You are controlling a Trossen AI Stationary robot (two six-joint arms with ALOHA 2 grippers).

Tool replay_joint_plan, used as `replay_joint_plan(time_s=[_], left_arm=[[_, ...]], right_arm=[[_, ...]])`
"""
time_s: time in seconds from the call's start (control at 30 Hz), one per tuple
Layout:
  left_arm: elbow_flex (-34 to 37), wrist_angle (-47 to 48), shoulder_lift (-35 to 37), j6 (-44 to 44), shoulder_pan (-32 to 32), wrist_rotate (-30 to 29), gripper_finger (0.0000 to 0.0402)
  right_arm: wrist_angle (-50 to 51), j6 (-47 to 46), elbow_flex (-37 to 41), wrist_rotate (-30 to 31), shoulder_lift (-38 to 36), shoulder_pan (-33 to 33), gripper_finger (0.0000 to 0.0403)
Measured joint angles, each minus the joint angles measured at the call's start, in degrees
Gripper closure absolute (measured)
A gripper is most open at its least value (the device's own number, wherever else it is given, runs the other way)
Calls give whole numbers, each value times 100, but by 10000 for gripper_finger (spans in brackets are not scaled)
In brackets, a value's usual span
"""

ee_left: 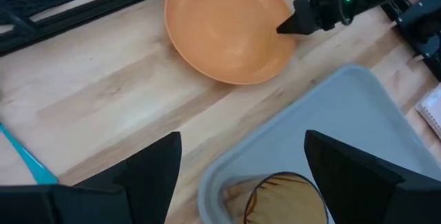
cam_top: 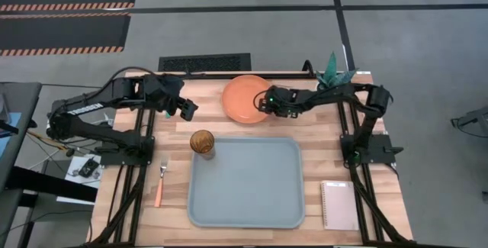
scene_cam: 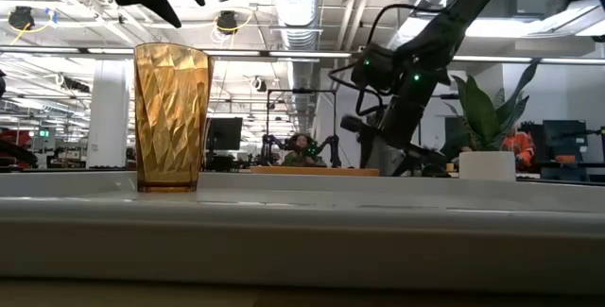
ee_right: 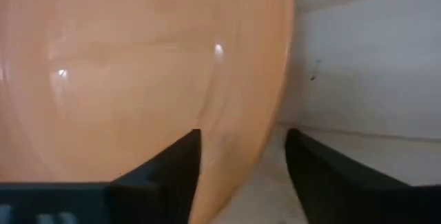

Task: Pick and place plate/cup/fork/spoon on tray
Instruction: Put the orange plate on the bottom left of the gray tray

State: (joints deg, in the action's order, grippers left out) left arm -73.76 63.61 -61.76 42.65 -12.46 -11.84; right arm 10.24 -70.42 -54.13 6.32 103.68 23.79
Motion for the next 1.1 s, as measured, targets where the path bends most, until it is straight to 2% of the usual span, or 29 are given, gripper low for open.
replay_joint_plan(time_s=[0.23, 0.3, 0.43, 0.73, 0.83, 1.1], left_arm=[[4, -17, -20, -192, -103, -5, 109], [4, -28, -20, -194, -139, -47, 109], [4, -50, -17, -195, -193, -95, 109], [4, -174, -16, -148, -196, -59, 109], [4, -371, -15, -142, -196, -46, 109], [4, -1050, -17, -147, -338, 245, 109]], right_arm=[[-173, 254, 14, -20, 43, 14, 366], [-319, 447, -5, -175, 63, 64, 388], [-559, 427, 22, -229, 63, 76, 392], [-763, 618, 31, 45, -304, 346, 398], [-879, 684, 31, 277, -646, 434, 400], [-1159, 1271, 27, 354, -1872, 719, 400]])
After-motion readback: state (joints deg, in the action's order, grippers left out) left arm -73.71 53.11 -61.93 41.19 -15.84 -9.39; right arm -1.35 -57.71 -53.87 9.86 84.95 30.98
